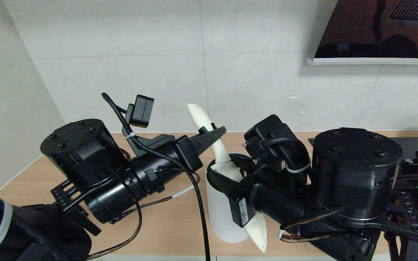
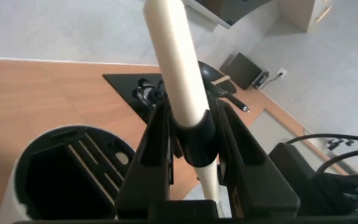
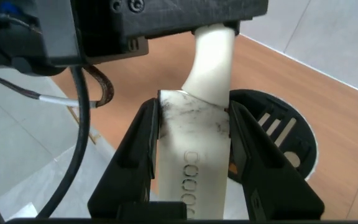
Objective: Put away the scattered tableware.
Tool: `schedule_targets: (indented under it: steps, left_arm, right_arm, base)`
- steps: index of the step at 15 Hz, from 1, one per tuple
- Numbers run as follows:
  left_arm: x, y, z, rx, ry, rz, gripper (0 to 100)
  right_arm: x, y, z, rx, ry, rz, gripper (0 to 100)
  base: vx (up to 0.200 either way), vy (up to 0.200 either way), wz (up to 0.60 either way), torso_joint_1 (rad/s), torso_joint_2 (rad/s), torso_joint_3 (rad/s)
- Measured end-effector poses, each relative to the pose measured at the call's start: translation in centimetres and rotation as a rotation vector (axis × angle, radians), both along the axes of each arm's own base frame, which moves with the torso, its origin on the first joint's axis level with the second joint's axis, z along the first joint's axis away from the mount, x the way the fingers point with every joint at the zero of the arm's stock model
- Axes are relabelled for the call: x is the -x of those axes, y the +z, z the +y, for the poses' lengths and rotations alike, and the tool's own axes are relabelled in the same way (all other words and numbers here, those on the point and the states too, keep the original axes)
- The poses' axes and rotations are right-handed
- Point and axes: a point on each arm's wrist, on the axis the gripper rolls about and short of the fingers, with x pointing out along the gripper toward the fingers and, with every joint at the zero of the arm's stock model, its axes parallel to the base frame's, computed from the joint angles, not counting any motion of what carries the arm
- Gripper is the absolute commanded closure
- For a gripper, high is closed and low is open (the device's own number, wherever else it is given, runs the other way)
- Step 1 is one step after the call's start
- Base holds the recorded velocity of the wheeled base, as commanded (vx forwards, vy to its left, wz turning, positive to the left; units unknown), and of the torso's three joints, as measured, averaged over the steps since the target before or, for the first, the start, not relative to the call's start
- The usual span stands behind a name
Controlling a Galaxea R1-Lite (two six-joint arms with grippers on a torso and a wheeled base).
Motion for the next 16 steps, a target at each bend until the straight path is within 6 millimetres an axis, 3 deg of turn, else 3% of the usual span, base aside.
schedule_targets:
  steps: [5, 6, 11, 16]
  left_arm:
    - [0.3, 0.4, 0.0, 0.037, -0.025, -0.017, 100]
    - [0.5, 0.4, -0.1, 0.037, -0.029, -0.017, 100]
    - [0.4, 0.9, -0.2, 0.033, -0.018, -0.012, 100]
    - [-0.1, 3.1, 0.2, 0.013, 0.097, 0.036, 100]
  right_arm:
    - [-0.1, 0.1, 0.0, -0.012, -0.003, -0.007, 100]
    - [-0.1, 0.1, 0.0, -0.011, -0.003, -0.006, 0]
    - [-0.3, 0.3, -0.3, -0.024, -0.014, -0.013, 0]
    - [-2.7, 2.1, -3.1, -0.085, -0.122, -0.060, 0]
  base:
    - [0.000, 0.000, 0.00, 0.000, 0.00, 0.000]
    - [0.000, 0.000, 0.00, 0.000, 0.00, 0.000]
    - [0.000, 0.000, 0.00, 0.000, 0.00, 0.000]
    - [0.000, 0.000, 0.00, 0.000, 0.00, 0.000]
